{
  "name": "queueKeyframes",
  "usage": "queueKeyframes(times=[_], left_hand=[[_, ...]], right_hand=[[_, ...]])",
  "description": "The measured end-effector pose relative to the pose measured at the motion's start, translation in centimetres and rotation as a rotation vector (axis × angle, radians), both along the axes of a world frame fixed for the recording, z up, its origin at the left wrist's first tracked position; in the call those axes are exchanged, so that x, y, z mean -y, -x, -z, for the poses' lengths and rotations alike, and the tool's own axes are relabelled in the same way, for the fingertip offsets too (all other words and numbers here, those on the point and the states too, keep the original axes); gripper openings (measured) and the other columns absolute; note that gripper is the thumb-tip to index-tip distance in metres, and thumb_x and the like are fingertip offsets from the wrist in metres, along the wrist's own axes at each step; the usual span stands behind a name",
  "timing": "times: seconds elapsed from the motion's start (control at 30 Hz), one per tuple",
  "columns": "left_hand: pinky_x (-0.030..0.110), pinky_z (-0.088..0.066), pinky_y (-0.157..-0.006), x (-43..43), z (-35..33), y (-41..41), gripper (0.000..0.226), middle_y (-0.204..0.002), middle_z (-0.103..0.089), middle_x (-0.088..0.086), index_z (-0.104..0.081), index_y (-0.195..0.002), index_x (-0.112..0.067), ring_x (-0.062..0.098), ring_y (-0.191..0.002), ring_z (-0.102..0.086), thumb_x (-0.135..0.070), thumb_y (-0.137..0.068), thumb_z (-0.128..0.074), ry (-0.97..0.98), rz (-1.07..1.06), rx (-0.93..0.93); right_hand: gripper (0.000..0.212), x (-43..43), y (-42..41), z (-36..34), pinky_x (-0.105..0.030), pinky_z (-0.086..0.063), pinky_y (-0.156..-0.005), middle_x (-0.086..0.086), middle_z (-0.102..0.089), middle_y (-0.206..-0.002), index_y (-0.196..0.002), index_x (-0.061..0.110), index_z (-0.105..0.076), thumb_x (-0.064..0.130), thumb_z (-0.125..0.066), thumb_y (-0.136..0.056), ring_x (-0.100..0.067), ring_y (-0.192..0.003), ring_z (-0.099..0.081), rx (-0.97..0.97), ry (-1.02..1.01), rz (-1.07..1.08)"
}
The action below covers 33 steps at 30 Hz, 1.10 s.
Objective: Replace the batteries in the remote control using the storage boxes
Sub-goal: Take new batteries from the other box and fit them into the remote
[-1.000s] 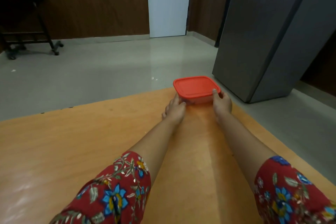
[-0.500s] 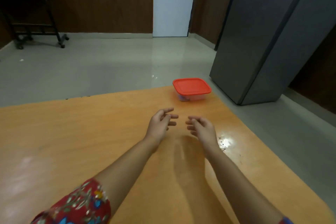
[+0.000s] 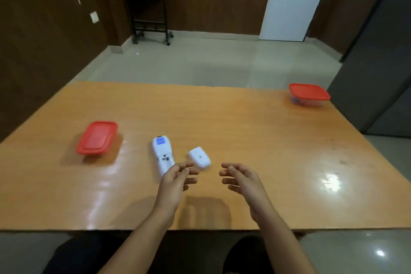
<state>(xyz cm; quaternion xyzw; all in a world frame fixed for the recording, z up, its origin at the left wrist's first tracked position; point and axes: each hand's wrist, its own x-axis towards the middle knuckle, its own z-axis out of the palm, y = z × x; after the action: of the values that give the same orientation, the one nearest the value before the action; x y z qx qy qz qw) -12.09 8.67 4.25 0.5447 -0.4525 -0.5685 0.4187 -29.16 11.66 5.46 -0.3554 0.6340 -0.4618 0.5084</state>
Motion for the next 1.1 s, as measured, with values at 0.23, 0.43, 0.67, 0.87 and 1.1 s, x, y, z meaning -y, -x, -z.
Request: queueKeyframes(times=[0.23,0.43,0.67,0.87,1.1], left_hand=[[0.027,-0.043,-0.073,-2.9,0.3,-9.7,0.024,-0.097,-0.070,0.003,-0.063,-0.105,-0.017,0.020,-0.085,-0.064,-0.011,-0.098,-0.042,0.036,-0.201,-0.001],[0.028,-0.045,-0.077,-1.3,0.6,-16.3,0.020,-0.103,-0.067,-0.002,-0.061,-0.107,-0.018,0.018,-0.096,-0.061,-0.011,-0.095,-0.048,0.193,-0.360,0.127],[0.036,-0.040,-0.095,5.7,2.0,-21.2,0.053,-0.142,-0.042,0.002,-0.043,-0.135,-0.021,0.023,-0.128,-0.044,-0.022,-0.086,-0.062,0.231,-0.385,0.652],[0.047,-0.028,-0.110,11.8,2.7,-20.7,0.104,-0.159,-0.002,0.008,-0.014,-0.149,-0.028,0.032,-0.145,-0.007,-0.045,-0.069,-0.077,0.140,-0.246,0.988],[0.041,-0.027,-0.112,12.0,3.7,-21.1,0.059,-0.158,-0.022,-0.005,-0.036,-0.145,-0.030,0.020,-0.147,-0.013,-0.041,-0.090,-0.055,0.310,-0.013,1.133]], right_hand=[[0.020,0.1,-8.3,0.3,-0.021,-0.045,-0.073,0.002,-0.070,-0.099,-0.106,0.020,-0.067,0.023,-0.052,-0.094,-0.011,-0.088,-0.062,-0.283,0.020,-0.227],[0.035,2.6,-15.2,2.3,-0.030,-0.042,-0.095,0.006,-0.056,-0.130,-0.126,0.024,-0.056,0.032,-0.053,-0.092,-0.014,-0.124,-0.048,-0.914,0.215,-0.453],[0.042,6.9,-19.4,4.8,-0.029,-0.036,-0.099,0.001,-0.041,-0.144,-0.134,0.016,-0.047,0.019,-0.047,-0.092,-0.019,-0.131,-0.039,-1.008,0.280,-0.640],[0.033,8.5,-19.6,5.7,-0.031,-0.039,-0.096,0.000,-0.049,-0.131,-0.122,0.015,-0.057,0.018,-0.046,-0.091,-0.021,-0.122,-0.045,-0.954,0.259,-0.553],[0.029,9.7,-20.0,5.8,-0.026,-0.038,-0.094,-0.001,-0.053,-0.125,-0.117,0.015,-0.062,0.018,-0.047,-0.093,-0.019,-0.116,-0.047,-0.868,0.220,-0.485]])
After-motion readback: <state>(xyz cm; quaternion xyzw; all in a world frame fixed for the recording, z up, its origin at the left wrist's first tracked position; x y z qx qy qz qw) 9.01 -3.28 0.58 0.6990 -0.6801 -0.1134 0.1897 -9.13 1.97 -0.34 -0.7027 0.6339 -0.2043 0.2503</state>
